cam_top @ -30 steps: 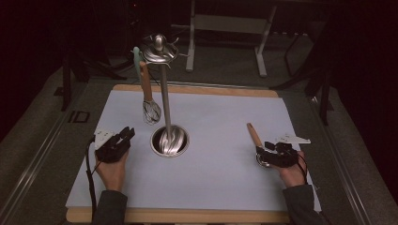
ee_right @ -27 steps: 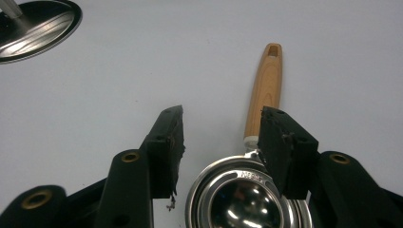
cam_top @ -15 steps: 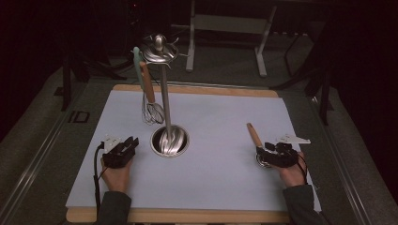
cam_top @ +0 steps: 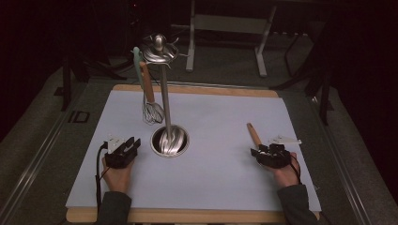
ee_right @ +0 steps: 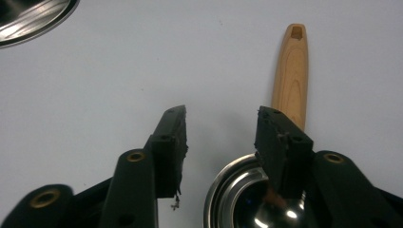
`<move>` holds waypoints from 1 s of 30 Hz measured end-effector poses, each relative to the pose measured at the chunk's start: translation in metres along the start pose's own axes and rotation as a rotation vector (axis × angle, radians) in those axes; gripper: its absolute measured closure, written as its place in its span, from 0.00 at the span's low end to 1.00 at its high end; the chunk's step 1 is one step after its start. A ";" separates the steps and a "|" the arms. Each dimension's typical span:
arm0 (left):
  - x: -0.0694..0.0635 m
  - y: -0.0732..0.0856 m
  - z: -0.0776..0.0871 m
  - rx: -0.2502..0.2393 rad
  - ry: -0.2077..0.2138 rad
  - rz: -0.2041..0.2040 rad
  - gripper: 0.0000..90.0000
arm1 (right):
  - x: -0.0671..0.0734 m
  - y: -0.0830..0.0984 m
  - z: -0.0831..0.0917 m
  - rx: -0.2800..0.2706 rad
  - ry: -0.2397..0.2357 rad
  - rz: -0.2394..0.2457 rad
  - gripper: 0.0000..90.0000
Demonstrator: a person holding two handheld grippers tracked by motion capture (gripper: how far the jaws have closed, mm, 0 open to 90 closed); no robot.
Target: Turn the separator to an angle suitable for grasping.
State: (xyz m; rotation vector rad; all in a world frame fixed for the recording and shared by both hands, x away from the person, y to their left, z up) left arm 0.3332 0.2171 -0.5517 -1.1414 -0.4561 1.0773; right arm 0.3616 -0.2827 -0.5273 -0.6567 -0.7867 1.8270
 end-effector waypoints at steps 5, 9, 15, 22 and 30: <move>-0.002 0.000 -0.002 0.023 -0.002 -0.017 0.75 | -0.006 -0.008 0.001 0.004 0.056 -0.003 0.69; -0.002 0.000 -0.003 0.027 -0.002 -0.020 0.74 | -0.010 -0.012 -0.002 0.026 0.070 0.006 0.74; -0.003 0.000 -0.004 0.041 0.003 -0.032 0.74 | -0.017 -0.024 -0.013 0.081 0.093 0.036 0.80; -0.003 0.000 -0.005 0.045 0.004 -0.028 0.76 | -0.029 -0.032 -0.031 0.213 0.065 -0.018 0.80; -0.003 0.000 -0.006 0.056 0.002 -0.028 0.77 | -0.032 -0.022 -0.046 0.294 0.011 -0.066 0.74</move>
Point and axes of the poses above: each handheld gripper's, and its own axes: z roughly backward along the jaws, y roughly out of its underside, x roughly to its left, the point moved 3 cm from there along -z, roughly forward along the jaws, and after that the axes turned 14 degrees about y, right-handed, at the moved point
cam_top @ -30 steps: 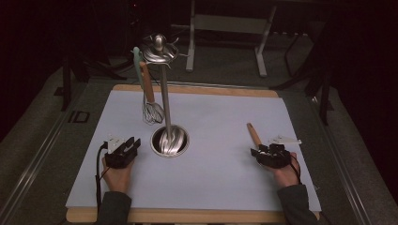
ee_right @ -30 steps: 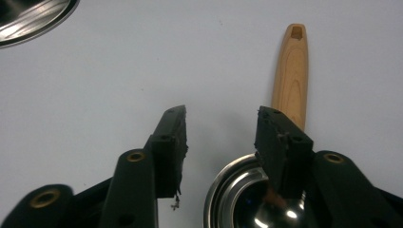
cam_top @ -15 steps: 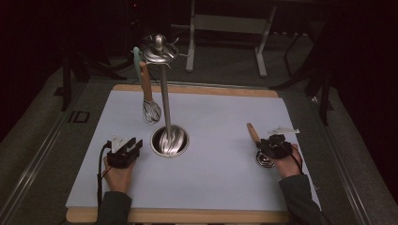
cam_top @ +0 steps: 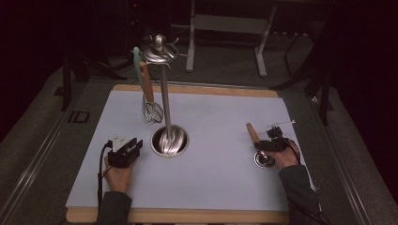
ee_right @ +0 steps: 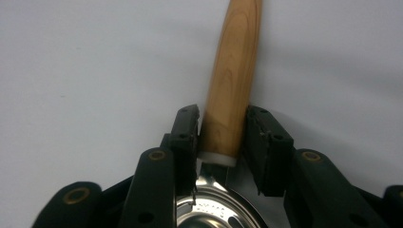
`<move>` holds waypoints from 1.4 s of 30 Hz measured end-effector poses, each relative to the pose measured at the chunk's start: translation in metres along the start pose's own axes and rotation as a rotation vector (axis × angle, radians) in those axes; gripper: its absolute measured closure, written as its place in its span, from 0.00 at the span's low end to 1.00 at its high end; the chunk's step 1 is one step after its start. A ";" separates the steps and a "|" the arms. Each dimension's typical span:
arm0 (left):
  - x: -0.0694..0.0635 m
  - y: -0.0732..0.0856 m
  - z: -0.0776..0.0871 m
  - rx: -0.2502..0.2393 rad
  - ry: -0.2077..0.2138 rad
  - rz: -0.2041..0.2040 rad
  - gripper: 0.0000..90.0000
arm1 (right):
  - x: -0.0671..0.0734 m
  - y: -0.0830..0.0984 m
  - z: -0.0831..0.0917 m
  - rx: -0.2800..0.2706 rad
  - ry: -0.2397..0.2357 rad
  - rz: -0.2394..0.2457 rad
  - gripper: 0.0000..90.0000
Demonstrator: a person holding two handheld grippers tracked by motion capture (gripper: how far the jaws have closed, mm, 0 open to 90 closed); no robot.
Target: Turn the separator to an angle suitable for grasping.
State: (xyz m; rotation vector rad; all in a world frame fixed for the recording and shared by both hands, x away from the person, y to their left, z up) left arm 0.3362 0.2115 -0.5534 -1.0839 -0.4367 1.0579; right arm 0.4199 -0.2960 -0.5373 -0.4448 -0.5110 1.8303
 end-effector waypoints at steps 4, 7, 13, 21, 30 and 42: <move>0.000 0.000 0.000 0.003 -0.001 -0.002 0.77 | 0.003 0.000 0.000 0.005 -0.015 0.007 0.76; 0.000 0.000 0.000 0.006 0.000 -0.004 0.77 | 0.020 0.000 0.003 0.026 -0.050 0.113 0.78; -0.001 0.000 -0.001 0.011 0.000 -0.007 0.77 | 0.043 0.003 0.009 0.058 -0.101 0.252 0.78; -0.001 0.000 -0.002 0.022 0.001 -0.009 0.77 | 0.071 0.005 0.015 0.139 -0.196 0.380 0.78; -0.001 0.000 -0.002 0.024 0.001 -0.011 0.77 | 0.098 -0.005 0.015 0.273 -0.094 0.568 0.75; 0.000 0.000 -0.002 0.024 0.004 -0.007 0.77 | 0.104 -0.006 0.016 0.266 -0.060 0.585 0.77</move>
Point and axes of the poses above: each handheld gripper's, and its own axes: z roughly backward along the jaws, y roughly out of its underside, x roughly to its left, the point moved 3 cm from there along -z, roughly forward along the jaws, and after that the axes turned 14 degrees about y, right-handed, at the moved point
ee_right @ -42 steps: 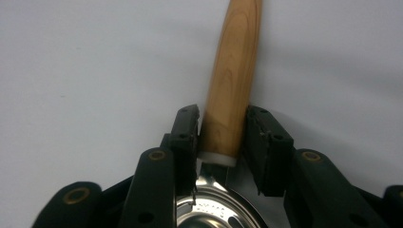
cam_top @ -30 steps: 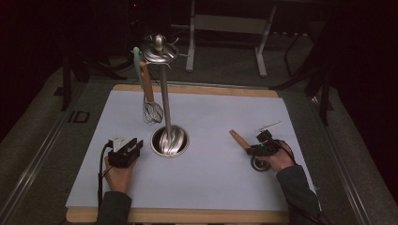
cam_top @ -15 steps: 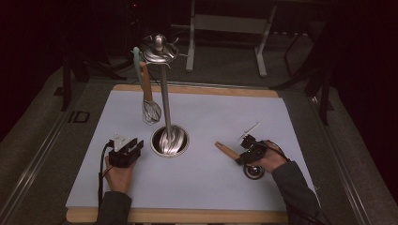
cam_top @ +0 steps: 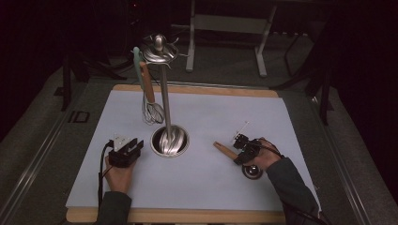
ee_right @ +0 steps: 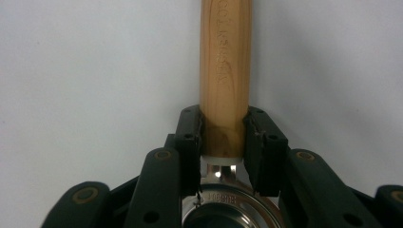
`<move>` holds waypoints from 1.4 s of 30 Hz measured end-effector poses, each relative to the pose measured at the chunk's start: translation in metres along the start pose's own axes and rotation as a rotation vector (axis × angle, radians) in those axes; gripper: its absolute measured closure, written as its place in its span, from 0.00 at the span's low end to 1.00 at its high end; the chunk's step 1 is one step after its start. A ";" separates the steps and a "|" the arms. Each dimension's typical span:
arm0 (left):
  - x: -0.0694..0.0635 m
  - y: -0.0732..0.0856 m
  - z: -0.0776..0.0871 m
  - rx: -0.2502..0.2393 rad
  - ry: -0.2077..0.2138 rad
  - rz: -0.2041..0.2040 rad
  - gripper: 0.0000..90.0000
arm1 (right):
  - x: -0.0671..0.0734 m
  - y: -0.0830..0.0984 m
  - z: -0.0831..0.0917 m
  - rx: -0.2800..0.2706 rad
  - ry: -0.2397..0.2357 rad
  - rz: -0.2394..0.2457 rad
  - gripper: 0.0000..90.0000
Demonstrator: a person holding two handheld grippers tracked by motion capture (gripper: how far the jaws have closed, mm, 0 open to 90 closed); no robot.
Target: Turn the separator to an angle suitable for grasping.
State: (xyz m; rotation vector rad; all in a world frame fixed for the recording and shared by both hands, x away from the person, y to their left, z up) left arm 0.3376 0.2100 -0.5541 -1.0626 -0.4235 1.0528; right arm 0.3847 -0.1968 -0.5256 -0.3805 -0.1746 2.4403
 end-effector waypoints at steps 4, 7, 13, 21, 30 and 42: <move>0.000 0.000 0.000 0.000 -0.001 -0.002 0.77 | 0.002 0.002 0.005 -0.041 0.018 -0.012 0.77; 0.000 0.000 0.000 0.000 -0.002 -0.002 0.77 | 0.002 0.001 0.009 -0.086 0.027 -0.018 0.77; 0.000 0.000 0.000 -0.001 -0.001 -0.003 0.76 | 0.002 -0.001 0.018 -0.220 0.034 -0.084 0.77; -0.001 0.000 0.000 -0.002 -0.002 -0.004 0.76 | 0.011 -0.001 0.027 -0.333 0.030 -0.089 0.77; 0.000 0.000 0.000 0.000 -0.001 -0.003 0.76 | 0.019 0.004 0.036 -0.475 0.020 -0.152 0.78; -0.001 0.000 0.000 -0.002 0.001 -0.002 0.75 | 0.028 0.005 0.044 -0.641 0.015 -0.175 0.77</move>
Point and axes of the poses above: each handheld gripper's, and its own axes: z roughly backward along the jaws, y roughly out of its underside, x roughly to its left, the point moved 3 cm from there along -z, roughly forward along the jaws, and after that the axes turned 14 degrees about y, right-handed, at the moved point
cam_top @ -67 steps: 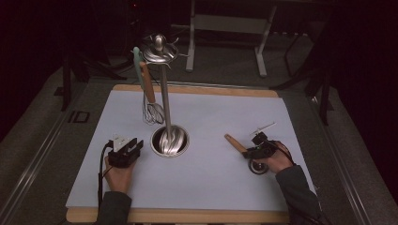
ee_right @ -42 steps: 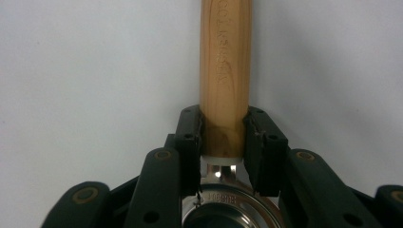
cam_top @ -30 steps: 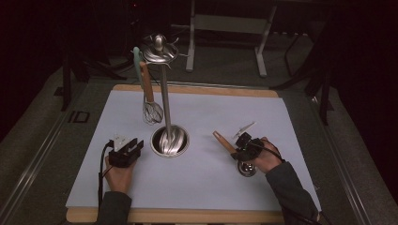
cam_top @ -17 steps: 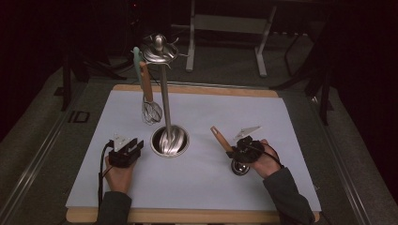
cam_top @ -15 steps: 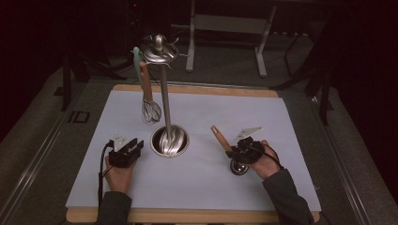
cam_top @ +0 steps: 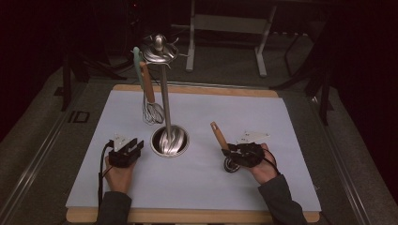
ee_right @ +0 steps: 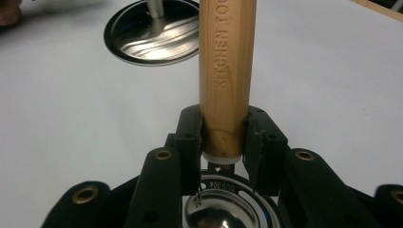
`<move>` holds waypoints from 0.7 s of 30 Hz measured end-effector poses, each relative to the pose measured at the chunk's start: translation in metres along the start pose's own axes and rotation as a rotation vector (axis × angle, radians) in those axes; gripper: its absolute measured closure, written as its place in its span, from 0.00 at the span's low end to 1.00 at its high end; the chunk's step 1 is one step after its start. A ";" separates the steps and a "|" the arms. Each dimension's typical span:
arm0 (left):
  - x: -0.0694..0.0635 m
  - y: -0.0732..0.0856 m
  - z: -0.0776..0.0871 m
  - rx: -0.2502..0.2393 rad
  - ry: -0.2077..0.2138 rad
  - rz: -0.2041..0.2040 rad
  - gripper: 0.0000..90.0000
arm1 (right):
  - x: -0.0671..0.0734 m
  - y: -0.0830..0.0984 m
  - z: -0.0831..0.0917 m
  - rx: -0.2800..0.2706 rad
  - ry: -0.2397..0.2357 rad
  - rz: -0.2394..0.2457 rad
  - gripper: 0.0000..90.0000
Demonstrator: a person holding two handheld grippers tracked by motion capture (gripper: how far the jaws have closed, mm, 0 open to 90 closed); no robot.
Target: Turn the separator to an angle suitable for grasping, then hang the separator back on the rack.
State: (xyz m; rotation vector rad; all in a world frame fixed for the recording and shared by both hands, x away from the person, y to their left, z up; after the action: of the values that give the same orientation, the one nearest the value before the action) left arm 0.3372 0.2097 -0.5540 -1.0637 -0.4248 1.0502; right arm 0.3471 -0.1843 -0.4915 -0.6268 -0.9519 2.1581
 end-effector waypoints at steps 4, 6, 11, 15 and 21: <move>0.000 0.000 0.000 0.001 0.000 0.000 0.75 | 0.003 -0.002 0.002 -0.024 0.000 0.000 0.77; 0.000 0.000 0.000 0.001 0.000 0.000 0.75 | 0.004 -0.004 0.004 -0.038 0.005 0.001 0.77; 0.000 0.000 0.000 0.000 0.000 0.001 0.75 | 0.005 -0.008 0.007 -0.067 0.011 0.003 0.77; 0.000 0.000 0.000 0.001 0.000 0.001 0.75 | 0.008 -0.010 0.009 -0.079 0.010 0.009 0.77; 0.000 0.000 0.000 0.001 -0.001 -0.002 0.75 | 0.011 -0.016 0.013 -0.117 0.019 0.005 0.77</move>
State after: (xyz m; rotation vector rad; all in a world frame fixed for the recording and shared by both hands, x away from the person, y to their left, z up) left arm 0.3370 0.2097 -0.5539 -1.0614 -0.4256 1.0487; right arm 0.3381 -0.1732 -0.4727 -0.7050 -1.0739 2.1081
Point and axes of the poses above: each handheld gripper's, and its own axes: z roughly backward along the jaws, y roughly out of its underside, x roughly to its left, the point moved 3 cm from there along -z, roughly forward along the jaws, and after that the axes turned 14 degrees about y, right-handed, at the moved point
